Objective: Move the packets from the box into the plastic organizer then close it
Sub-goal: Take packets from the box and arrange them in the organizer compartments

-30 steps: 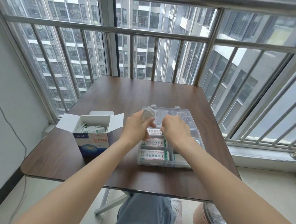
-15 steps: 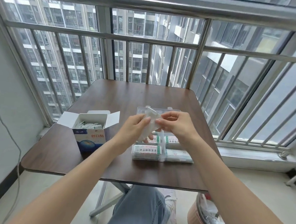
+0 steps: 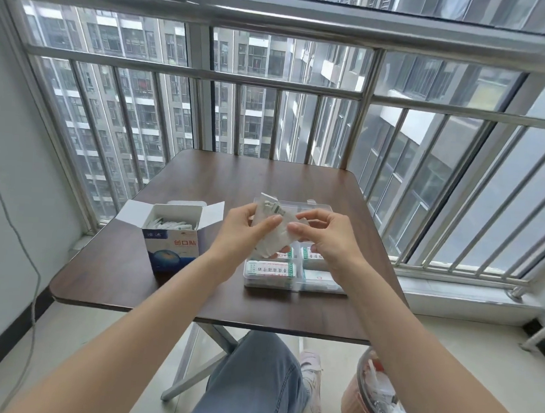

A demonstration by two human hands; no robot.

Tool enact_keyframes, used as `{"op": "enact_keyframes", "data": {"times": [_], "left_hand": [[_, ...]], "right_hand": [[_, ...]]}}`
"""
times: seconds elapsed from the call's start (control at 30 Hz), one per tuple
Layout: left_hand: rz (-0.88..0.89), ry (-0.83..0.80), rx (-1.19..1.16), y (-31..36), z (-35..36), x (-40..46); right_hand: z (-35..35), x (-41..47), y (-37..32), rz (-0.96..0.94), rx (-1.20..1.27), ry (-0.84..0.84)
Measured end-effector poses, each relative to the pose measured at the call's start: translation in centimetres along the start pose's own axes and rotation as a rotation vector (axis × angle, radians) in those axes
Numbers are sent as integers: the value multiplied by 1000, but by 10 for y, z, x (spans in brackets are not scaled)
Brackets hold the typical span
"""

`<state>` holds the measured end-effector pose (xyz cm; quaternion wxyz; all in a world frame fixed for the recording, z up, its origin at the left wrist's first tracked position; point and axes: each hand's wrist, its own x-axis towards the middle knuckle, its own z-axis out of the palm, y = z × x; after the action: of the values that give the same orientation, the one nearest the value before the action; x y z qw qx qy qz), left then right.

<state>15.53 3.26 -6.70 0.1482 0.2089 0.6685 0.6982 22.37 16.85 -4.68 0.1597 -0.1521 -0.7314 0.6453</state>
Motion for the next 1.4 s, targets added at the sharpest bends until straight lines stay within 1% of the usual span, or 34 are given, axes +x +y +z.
{"op": "enact_keyframes", "data": {"times": [0.17,0.27,0.33,0.43,0.5,0.6,0.8,0.87,0.93,1.03,1.13,1.23,1.4], "left_hand": [[72,9,129,-2,-5,-2],[72,31,109,-3,-6,-1],[50,85,82,-7,-8,2],[0,183,54,-13,-13,7],[-21,183,79,-15,-14,10],[-46,166,80,-15,-6,13],[-60,251,198,-21,6,29],[-50,292,232,-21,9,35],[-26,314,294,-23,11,41],[32,314,481,-32,13,48],[82,349,615,-41,11,56],[126,379,602,-43,9,61],[72,430,444,-47,0,67]], "right_hand": [[-1,-3,1,-12,-88,-12],[-1,-3,5,27,-74,-42],[-2,-2,6,72,17,-42],[-6,0,5,151,237,-41],[-10,3,8,172,316,-28],[-13,10,12,191,348,-9],[-15,34,22,197,399,-1],[-15,44,24,196,310,10],[-15,54,27,170,147,5],[-11,67,34,141,-113,9],[-5,79,39,124,-260,-1],[5,89,45,101,-339,-31],[25,95,53,3,-513,-88]]}}
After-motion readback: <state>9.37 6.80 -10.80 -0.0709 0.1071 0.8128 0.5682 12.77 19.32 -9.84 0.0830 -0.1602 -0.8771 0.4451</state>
